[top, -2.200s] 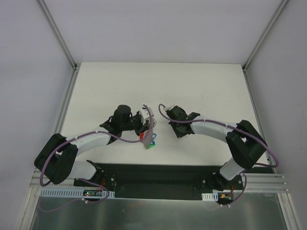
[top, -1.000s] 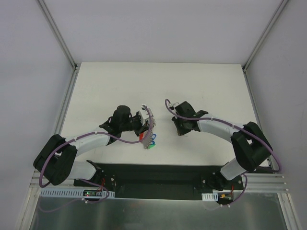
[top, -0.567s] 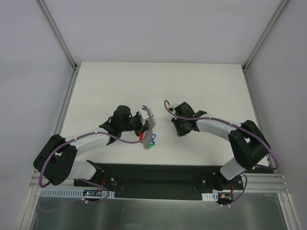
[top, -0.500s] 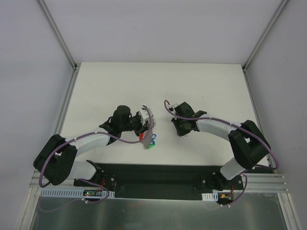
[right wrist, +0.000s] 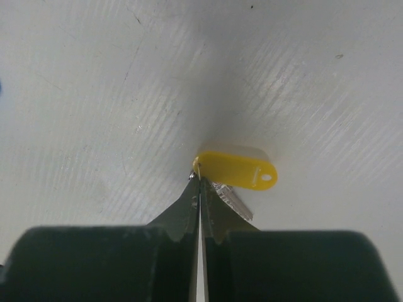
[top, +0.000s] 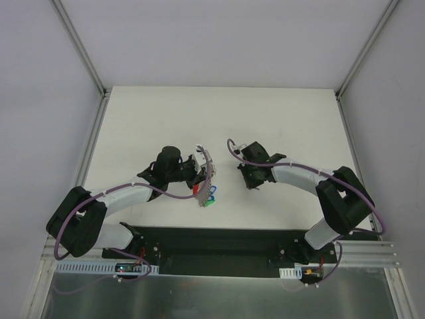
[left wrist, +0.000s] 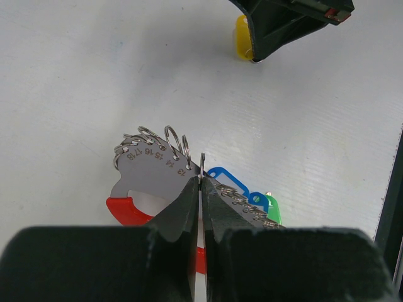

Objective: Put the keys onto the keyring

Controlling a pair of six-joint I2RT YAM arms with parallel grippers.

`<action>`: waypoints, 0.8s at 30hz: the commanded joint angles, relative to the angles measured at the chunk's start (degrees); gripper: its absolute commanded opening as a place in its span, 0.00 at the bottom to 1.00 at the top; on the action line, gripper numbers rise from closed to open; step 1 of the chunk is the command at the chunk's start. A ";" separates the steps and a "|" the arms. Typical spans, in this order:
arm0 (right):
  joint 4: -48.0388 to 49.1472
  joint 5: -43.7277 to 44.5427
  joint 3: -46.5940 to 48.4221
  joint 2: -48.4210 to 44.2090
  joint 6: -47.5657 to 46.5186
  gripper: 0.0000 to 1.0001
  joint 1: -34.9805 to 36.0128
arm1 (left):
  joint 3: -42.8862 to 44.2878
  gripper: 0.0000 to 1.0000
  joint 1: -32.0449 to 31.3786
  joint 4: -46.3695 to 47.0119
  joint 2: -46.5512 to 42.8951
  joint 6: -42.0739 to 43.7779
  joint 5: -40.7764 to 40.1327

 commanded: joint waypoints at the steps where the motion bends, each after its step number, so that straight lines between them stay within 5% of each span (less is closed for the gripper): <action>1: -0.59 0.85 -0.91 -4.15 -1.85 0.01 0.58 | 0.07 0.00 0.00 0.42 -1.66 0.70 0.68; 13: 7.40 -5.47 -4.33 -19.63 -17.93 0.01 8.75 | -4.06 0.00 -0.09 5.34 -5.79 5.70 10.24; 24: 6.00 -7.42 -3.72 -21.92 -24.09 0.01 15.17 | -4.42 0.00 -0.88 6.66 -4.21 9.84 18.34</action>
